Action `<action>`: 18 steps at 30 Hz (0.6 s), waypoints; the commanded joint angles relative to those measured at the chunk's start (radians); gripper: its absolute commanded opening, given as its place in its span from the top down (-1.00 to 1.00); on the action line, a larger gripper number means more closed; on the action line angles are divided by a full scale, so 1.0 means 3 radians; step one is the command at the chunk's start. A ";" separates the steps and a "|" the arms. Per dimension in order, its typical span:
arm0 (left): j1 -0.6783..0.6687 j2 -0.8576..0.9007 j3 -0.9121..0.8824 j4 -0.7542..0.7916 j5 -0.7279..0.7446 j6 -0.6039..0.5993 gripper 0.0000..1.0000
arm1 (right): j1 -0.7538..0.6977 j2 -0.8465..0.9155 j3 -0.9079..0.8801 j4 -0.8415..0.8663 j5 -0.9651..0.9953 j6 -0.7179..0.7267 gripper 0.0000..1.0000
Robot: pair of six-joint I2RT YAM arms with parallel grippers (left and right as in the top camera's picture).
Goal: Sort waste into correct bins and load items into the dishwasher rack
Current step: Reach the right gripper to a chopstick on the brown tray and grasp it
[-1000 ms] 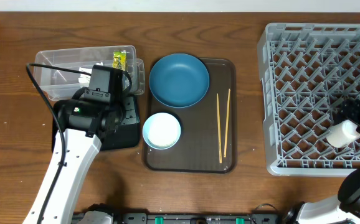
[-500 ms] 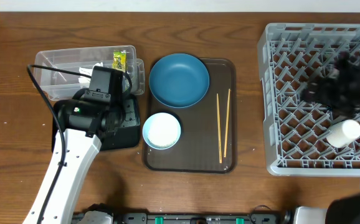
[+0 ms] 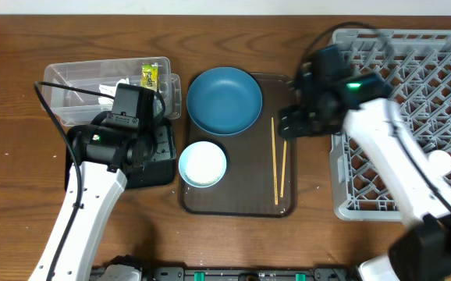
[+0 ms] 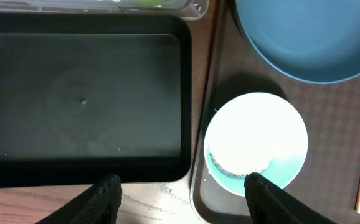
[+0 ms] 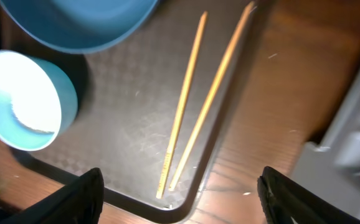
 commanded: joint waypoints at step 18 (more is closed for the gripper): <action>0.0010 0.0000 0.0031 -0.0028 -0.0028 0.0031 -0.34 | 0.0600 0.1394 0.0025 0.0090 0.0379 0.0931 0.07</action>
